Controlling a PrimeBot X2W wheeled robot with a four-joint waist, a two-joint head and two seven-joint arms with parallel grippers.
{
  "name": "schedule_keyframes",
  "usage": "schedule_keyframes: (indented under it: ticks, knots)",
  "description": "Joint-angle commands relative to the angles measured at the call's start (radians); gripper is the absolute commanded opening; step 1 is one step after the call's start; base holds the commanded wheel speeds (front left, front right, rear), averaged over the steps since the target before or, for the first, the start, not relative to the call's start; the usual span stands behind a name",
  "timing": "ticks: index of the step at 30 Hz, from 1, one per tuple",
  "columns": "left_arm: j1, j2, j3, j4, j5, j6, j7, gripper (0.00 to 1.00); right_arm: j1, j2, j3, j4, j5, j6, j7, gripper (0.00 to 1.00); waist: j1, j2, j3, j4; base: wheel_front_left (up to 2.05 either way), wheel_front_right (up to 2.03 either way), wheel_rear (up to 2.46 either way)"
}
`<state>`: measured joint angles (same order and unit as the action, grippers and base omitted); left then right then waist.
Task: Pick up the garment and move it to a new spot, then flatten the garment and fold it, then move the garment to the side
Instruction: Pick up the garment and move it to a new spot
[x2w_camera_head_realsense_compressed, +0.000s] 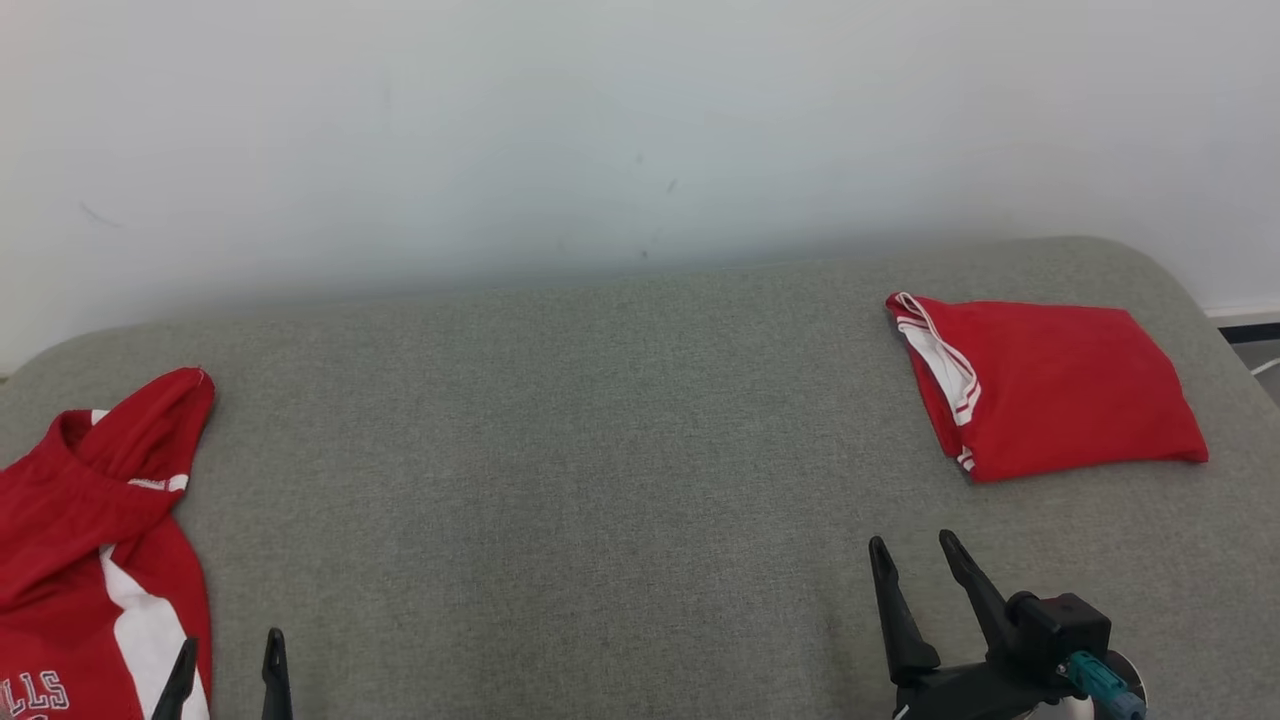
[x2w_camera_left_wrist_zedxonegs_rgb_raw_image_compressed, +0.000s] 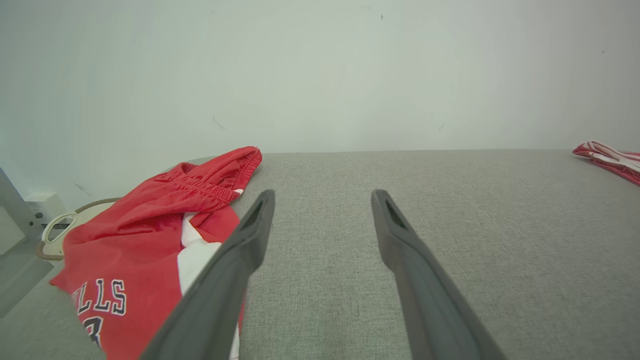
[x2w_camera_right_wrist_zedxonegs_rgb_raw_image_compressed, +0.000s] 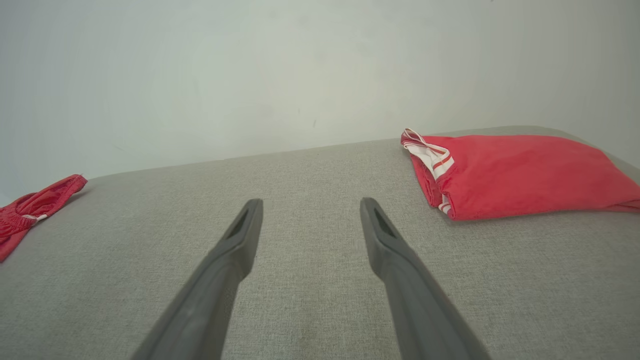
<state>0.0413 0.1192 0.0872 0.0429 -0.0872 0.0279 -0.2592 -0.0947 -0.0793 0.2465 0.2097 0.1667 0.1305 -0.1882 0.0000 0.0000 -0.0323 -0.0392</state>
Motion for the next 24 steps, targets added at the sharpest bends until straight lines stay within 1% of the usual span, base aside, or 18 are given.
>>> schedule_keyframes:
  ticks: [1, 7, 21, 22, 24]
  knots:
    - [0.014, 0.006, 0.002, -0.002, -0.007, 0.004, 0.0, 1.0, 0.007, -0.001, 0.001, 0.0, 0.005, 0.0, -0.006, 1.0, 0.0, 0.0, 0.001, 0.008, 0.0, 0.0, 0.0]
    - [0.018, 0.011, 0.004, -0.001, -0.013, 0.01, 0.002, 1.0, 0.011, 0.002, 0.004, 0.006, 0.008, 0.0, -0.005, 1.0, 0.0, 0.0, 0.002, 0.042, 0.0, 0.0, 0.0]
    - [0.026, 0.021, 0.017, -0.006, -0.023, 0.04, 0.005, 1.0, 0.005, -0.005, 0.024, 0.013, 0.02, 0.0, -0.007, 1.0, 0.0, 0.0, -0.004, 0.182, 0.0, 0.0, 0.0]
    - [0.026, 0.021, 0.017, -0.006, -0.023, 0.04, 0.005, 1.0, 0.005, -0.005, 0.024, 0.013, 0.02, 0.0, -0.007, 1.0, 0.0, 0.0, -0.004, 0.182, 0.0, 0.0, 0.0]
    - [0.028, 0.021, 0.019, -0.008, -0.024, 0.043, 0.005, 1.0, 0.003, -0.007, 0.027, 0.015, 0.022, 0.0, -0.007, 1.0, 0.0, 0.0, -0.004, 0.203, 0.0, 0.0, 0.0]
